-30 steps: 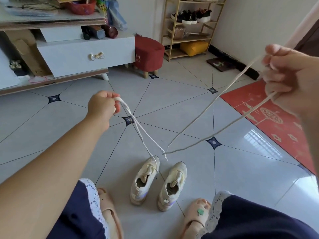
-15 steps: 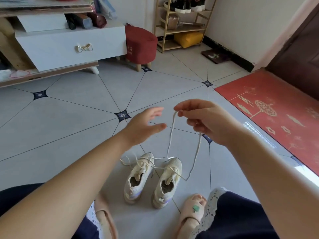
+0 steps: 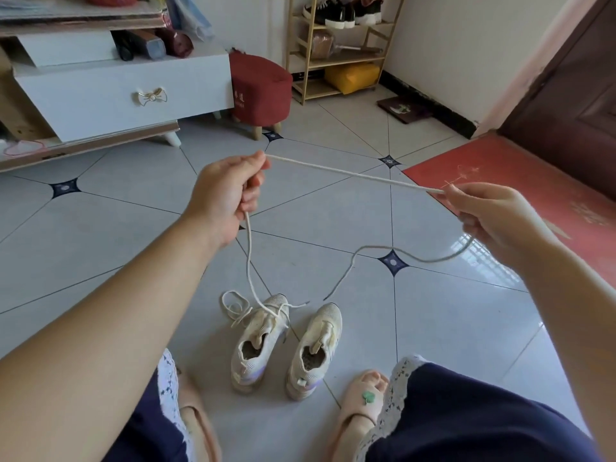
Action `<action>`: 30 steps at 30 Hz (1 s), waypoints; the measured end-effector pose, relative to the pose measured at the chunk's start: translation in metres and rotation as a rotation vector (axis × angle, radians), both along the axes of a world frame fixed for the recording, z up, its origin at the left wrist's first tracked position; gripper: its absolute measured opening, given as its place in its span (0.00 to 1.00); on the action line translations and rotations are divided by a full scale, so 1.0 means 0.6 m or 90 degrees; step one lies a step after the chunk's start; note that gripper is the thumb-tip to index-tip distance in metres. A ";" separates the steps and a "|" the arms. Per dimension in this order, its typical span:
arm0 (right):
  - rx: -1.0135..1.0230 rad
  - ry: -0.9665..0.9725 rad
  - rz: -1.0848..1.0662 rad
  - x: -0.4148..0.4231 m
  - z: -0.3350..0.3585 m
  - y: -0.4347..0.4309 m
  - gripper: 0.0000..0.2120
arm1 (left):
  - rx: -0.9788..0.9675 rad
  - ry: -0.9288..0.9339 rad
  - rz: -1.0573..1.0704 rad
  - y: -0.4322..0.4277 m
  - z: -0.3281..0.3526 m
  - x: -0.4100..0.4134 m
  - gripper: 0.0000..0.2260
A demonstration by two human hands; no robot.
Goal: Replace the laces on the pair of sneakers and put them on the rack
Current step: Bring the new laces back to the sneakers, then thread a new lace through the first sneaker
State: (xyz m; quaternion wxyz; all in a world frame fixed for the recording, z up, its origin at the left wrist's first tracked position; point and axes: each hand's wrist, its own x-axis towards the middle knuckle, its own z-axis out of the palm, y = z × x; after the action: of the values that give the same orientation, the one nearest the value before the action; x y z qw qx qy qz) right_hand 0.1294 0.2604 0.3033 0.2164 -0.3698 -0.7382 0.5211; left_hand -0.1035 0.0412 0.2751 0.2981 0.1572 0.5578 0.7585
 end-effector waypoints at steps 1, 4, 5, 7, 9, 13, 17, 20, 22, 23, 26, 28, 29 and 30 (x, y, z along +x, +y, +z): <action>-0.010 -0.001 -0.029 0.008 -0.006 0.005 0.08 | -0.002 -0.005 -0.007 0.002 -0.002 0.003 0.09; -0.069 0.000 -0.060 0.013 -0.028 0.001 0.07 | 0.002 -0.037 -0.037 0.020 -0.007 0.021 0.09; -0.099 -0.004 -0.049 0.010 -0.036 -0.007 0.06 | -0.008 -0.043 -0.057 0.029 -0.010 0.030 0.09; -0.173 0.003 -0.015 -0.006 -0.053 -0.023 0.06 | -0.074 -0.006 -0.113 0.050 -0.021 0.051 0.07; -0.213 0.002 0.028 -0.027 -0.068 -0.035 0.06 | -0.190 0.108 -0.189 0.071 -0.038 0.069 0.05; -0.182 -0.033 0.117 -0.077 -0.091 -0.040 0.05 | -0.377 0.321 -0.403 0.116 -0.079 0.074 0.24; -0.162 -0.058 0.148 -0.116 -0.129 -0.027 0.06 | -0.356 0.355 -0.470 0.171 -0.107 0.080 0.11; -0.164 -0.045 0.133 -0.118 -0.168 0.003 0.03 | -0.366 0.340 -0.433 0.194 -0.132 0.053 0.09; -0.189 -0.037 0.131 -0.103 -0.201 0.029 0.04 | -0.382 0.309 -0.431 0.193 -0.149 0.017 0.12; -0.197 -0.042 0.125 -0.092 -0.220 0.042 0.06 | -0.399 0.311 -0.423 0.190 -0.162 -0.005 0.13; -0.155 -0.122 0.100 -0.055 -0.277 0.075 0.10 | -0.467 0.320 -0.383 0.168 -0.206 -0.063 0.12; -0.123 -0.192 0.087 -0.035 -0.312 0.089 0.10 | -0.504 0.307 -0.357 0.152 -0.241 -0.089 0.12; -0.117 -0.220 0.076 -0.028 -0.328 0.093 0.09 | -0.525 0.307 -0.369 0.146 -0.257 -0.095 0.12; -0.110 -0.243 0.069 -0.026 -0.342 0.093 0.09 | -0.553 0.317 -0.398 0.143 -0.275 -0.096 0.11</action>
State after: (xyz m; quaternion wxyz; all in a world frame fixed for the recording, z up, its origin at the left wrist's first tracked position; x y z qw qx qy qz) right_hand 0.1136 0.3164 0.0981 0.0118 -0.4392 -0.7368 0.5139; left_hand -0.1612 0.1272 0.1102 0.4046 0.3513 0.7977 0.2767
